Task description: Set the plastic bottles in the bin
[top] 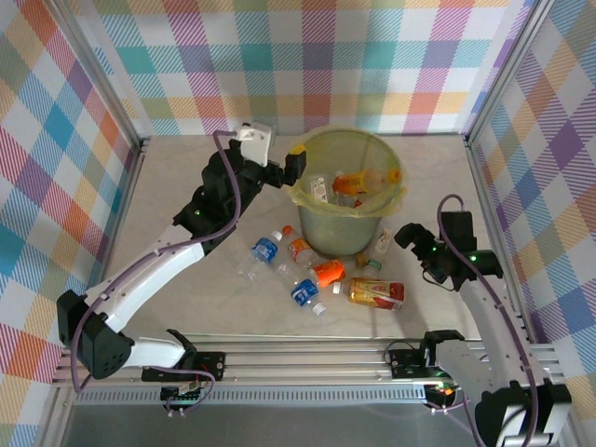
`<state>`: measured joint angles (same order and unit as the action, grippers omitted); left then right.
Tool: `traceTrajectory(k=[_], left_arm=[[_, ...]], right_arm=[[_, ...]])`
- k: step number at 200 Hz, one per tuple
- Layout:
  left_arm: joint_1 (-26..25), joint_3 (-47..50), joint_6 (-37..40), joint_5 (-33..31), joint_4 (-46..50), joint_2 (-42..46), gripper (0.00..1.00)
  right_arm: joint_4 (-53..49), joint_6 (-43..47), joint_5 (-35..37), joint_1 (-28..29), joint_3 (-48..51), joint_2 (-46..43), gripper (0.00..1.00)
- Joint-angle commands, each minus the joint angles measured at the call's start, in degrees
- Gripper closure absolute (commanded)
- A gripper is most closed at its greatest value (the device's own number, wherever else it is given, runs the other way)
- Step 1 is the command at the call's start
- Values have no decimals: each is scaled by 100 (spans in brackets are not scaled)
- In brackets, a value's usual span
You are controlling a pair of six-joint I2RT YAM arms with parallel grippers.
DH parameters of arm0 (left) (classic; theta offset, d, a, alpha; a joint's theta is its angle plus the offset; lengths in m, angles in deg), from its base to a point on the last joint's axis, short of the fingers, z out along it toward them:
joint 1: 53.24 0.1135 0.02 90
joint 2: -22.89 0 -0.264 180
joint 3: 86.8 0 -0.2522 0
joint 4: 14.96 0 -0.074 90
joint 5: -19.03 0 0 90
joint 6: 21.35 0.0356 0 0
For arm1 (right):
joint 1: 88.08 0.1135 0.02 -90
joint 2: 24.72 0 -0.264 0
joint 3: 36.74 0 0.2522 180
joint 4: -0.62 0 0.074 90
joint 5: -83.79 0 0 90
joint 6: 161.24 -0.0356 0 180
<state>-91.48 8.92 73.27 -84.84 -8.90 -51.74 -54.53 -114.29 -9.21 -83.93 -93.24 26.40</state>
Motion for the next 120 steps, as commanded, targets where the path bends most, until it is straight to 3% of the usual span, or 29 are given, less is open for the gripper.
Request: traceTrajectory(k=[1,60,120], left_arm=[[-60,370,-469,-809,-247,340,0],[21,1026,-1566,-2426,-35,487,0],[651,1206,-3219,-2584,1006,469,0]], right_arm=[[985,97,-710,-27,235,159,0],[1426,384,-528,-28,475,729,0],[1841,455,-552,61,548,1295,0]])
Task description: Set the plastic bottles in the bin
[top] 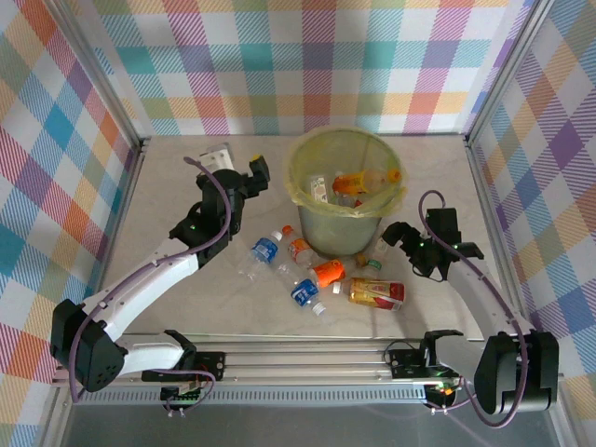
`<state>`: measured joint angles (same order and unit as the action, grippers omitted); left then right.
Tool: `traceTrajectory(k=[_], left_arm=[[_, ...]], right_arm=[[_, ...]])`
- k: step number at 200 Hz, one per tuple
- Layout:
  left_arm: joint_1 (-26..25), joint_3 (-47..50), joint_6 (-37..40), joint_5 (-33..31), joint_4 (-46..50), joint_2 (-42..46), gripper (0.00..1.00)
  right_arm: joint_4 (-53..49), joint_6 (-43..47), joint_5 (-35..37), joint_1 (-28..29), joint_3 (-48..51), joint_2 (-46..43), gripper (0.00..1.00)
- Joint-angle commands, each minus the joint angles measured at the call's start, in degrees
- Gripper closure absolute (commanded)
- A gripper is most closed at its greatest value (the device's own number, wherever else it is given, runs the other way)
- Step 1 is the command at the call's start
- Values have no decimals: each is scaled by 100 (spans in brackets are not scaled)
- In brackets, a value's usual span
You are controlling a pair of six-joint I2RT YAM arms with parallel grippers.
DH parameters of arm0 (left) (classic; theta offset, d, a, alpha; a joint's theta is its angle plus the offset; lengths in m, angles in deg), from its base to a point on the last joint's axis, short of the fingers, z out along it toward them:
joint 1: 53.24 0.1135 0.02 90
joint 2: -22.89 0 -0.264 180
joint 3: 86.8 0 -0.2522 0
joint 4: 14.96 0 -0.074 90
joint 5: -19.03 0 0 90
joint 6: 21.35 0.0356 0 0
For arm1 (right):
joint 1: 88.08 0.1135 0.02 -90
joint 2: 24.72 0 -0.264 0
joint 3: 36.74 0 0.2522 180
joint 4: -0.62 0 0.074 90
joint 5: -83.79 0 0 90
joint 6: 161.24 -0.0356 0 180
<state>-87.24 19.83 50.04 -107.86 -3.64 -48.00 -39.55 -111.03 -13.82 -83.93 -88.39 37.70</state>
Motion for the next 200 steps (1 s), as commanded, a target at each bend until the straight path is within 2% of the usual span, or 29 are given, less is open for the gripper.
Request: traceTrajectory(k=[1,45,114,200], left_arm=[[236,120,-915,-279,489,94,0],[486,221,-1339,-262,766,85,0],[647,239,-1443,-109,861,42,0],[721,222,-1472,50,903,-25,0]], right_arm=[[354,129,-91,65,63,179,0],[585,121,-2,342,-123,788,0],[743,77,205,614,-365,1519,0],[301,-55,1178,580,-526,1767,0]])
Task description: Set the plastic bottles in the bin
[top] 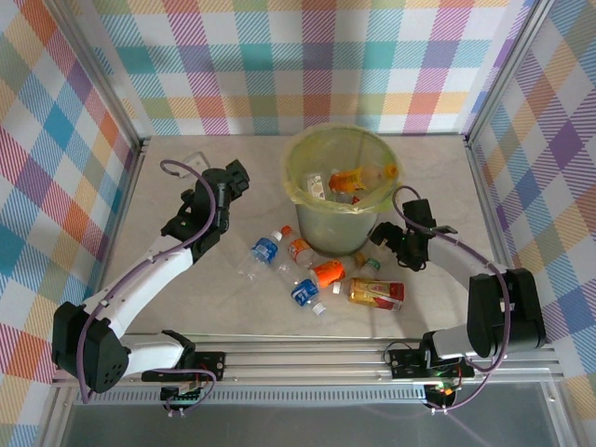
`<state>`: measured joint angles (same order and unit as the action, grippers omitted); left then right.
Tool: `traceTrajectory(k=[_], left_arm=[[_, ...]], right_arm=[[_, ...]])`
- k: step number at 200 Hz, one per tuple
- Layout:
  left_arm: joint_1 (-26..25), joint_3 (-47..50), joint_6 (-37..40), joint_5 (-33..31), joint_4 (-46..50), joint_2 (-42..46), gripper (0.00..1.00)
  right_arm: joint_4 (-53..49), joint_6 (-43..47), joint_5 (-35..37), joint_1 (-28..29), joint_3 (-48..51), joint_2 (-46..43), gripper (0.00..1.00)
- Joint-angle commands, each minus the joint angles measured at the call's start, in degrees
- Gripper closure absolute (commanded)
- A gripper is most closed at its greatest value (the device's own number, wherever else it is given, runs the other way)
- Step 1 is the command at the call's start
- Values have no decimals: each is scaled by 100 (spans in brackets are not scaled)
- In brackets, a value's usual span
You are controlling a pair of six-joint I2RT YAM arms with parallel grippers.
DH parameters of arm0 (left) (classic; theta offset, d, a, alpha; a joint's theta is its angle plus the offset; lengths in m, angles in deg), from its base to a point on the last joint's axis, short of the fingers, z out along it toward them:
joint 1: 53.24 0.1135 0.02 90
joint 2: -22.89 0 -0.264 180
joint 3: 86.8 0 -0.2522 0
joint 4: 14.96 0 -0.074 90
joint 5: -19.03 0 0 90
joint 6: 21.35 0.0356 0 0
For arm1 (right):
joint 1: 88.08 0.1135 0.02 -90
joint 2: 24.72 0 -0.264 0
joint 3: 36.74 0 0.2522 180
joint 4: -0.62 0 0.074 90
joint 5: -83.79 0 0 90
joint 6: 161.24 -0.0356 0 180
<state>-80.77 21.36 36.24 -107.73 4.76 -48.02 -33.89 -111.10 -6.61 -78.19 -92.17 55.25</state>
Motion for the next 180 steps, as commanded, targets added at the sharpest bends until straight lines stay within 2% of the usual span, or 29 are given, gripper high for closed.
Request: traceTrajectory(k=[1,32,78,124,180], left_arm=[[73,69,-87,37,68,-21,0],[88,68,-91,54,73,-29,0],[91,59,-98,100,59,-82,0],[106,19,-69,139,81,-138,0],[108,-1,19,188,32,-156,0]], right_arm=[[-268,-49,468,5,-148,11,0],[-360,-30,566,-156,-140,58,5],[-91,-127,290,-183,-110,327,11],[222,-292,103,-180,-98,623,23],[404,-436,572,-180,-161,400,39]])
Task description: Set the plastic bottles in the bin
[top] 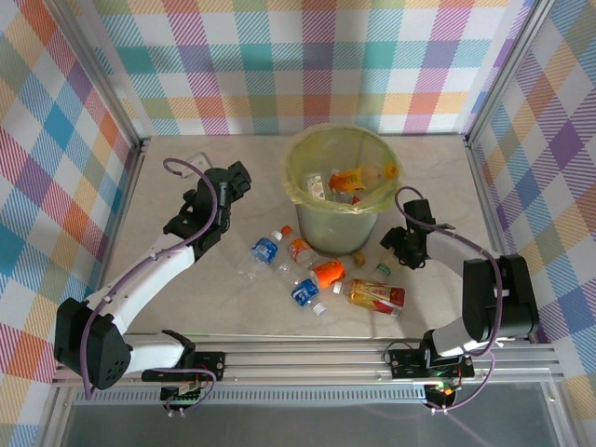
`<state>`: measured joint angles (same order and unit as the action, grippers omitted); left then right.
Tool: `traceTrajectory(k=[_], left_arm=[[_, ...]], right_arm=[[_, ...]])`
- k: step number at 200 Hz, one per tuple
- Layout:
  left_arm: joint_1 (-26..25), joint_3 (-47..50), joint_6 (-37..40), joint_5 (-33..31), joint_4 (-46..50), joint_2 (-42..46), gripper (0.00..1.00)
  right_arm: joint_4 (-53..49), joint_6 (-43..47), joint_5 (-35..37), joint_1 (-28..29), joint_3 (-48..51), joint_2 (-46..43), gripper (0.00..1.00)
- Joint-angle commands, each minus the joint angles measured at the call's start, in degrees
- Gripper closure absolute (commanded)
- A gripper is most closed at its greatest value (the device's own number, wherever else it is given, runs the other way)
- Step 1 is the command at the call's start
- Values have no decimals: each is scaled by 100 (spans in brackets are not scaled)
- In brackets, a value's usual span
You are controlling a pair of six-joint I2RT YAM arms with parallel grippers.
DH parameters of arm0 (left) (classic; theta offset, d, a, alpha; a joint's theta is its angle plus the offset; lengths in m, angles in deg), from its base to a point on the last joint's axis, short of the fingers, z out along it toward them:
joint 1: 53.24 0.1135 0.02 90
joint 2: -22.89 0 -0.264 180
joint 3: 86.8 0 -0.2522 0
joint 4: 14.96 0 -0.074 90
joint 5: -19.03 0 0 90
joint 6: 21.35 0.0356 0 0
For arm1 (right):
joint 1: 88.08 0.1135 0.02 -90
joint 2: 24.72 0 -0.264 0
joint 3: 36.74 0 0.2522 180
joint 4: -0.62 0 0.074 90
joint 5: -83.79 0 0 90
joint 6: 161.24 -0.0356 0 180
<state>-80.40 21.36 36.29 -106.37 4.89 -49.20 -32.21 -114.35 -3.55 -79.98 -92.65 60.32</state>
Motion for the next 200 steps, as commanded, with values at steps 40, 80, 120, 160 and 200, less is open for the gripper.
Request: traceTrajectory(k=[40,80,120,160,200], left_arm=[[75,-3,73,52,7,-45,0],[94,-5,72,43,16,-58,0],[88,-2,79,50,7,-57,0],[97,-28,176,-10,11,-50,0],[106,-38,223,59,46,-35,0]], right_arm=[[124,40,807,-10,-251,-608,47],[-167,428,1387,-96,-259,-1539,49],[-691,1120,1897,-134,-593,-2605,49],[-1257,1728,1780,-128,-1530,-3086,48],[-1426,2072,892,-108,-2597,-2869,48]])
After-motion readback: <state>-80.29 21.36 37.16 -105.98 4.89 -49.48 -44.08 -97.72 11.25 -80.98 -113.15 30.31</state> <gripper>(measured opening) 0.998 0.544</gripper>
